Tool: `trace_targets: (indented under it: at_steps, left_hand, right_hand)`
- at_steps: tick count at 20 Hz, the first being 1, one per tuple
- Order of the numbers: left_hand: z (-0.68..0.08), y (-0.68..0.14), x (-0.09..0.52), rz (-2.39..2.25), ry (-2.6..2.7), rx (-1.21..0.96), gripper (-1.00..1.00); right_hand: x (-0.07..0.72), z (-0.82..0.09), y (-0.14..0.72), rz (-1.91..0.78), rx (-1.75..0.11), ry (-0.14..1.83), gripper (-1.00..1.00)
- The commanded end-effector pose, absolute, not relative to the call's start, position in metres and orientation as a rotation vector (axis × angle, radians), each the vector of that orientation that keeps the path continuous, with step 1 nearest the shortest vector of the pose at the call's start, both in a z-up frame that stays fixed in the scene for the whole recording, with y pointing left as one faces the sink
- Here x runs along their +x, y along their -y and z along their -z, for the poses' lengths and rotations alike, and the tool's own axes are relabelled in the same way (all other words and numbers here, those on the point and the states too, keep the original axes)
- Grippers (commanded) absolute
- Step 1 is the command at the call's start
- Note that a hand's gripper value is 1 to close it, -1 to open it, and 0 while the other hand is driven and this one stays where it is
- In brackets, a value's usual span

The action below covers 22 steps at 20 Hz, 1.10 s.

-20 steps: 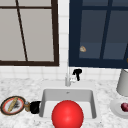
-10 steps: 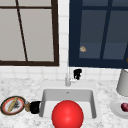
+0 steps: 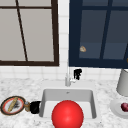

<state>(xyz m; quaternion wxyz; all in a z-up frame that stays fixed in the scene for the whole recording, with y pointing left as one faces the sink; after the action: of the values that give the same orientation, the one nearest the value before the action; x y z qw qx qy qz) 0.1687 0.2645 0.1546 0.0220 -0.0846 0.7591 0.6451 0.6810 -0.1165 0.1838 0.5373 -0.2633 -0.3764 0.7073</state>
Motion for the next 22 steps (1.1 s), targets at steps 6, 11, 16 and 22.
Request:
trace_targets:
  at_steps: [6, 11, 16, 22]
  left_hand:
    - [-0.155, -0.265, 0.169, -1.999, -2.352, -0.262, 0.00]
    - [-0.155, -0.265, 0.169, -1.999, -2.352, -0.262, 0.00]
    - [-0.155, -0.265, 0.169, -1.999, -2.352, -0.262, 0.00]
    - [-0.155, -0.265, 0.169, -1.999, -2.352, -0.262, 0.00]
  right_hand:
    - [0.668, -0.160, 0.122, -1.622, -0.709, 0.937, 1.00]
    - [0.671, -0.159, 0.134, -1.602, -0.657, 0.975, 1.00]
    - [0.665, -0.160, 0.136, -1.603, -0.657, 1.023, 1.00]
    - [0.663, -0.159, 0.138, -1.587, -0.659, 1.055, 1.00]
